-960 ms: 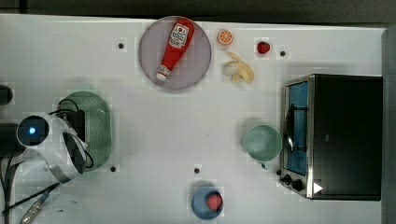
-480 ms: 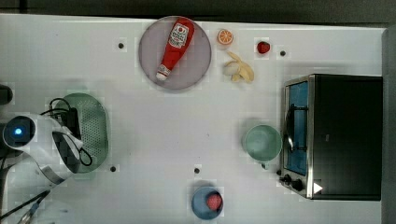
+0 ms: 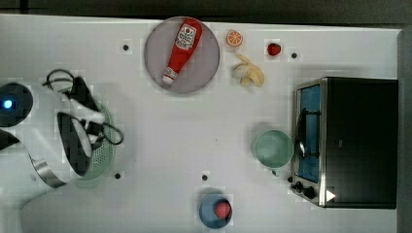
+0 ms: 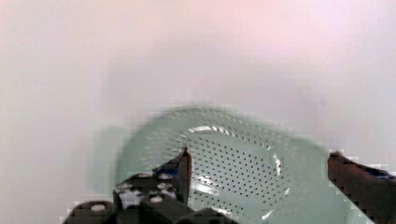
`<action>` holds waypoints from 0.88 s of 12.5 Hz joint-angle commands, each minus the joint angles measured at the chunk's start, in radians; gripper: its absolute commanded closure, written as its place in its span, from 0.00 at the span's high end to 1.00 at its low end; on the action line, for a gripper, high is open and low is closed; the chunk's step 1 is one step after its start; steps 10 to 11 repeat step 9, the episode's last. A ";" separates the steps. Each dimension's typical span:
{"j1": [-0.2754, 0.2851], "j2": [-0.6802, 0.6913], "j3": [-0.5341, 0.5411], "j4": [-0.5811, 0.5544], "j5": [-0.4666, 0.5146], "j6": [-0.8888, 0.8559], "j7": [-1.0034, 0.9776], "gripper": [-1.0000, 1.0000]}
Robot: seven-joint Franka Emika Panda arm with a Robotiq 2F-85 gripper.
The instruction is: Drag strainer right to left.
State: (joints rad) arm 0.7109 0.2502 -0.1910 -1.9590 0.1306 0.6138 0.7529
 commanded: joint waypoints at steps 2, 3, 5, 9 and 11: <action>-0.099 -0.271 -0.260 0.025 -0.035 -0.224 -0.454 1.00; -0.108 -0.316 -0.318 0.031 -0.073 -0.271 -0.524 1.00; -0.117 -0.385 -0.413 0.043 -0.187 -0.351 -0.588 1.00; -0.118 -0.503 -0.456 0.041 -0.299 -0.441 -0.651 1.00; -0.118 -0.503 -0.456 0.041 -0.299 -0.441 -0.651 1.00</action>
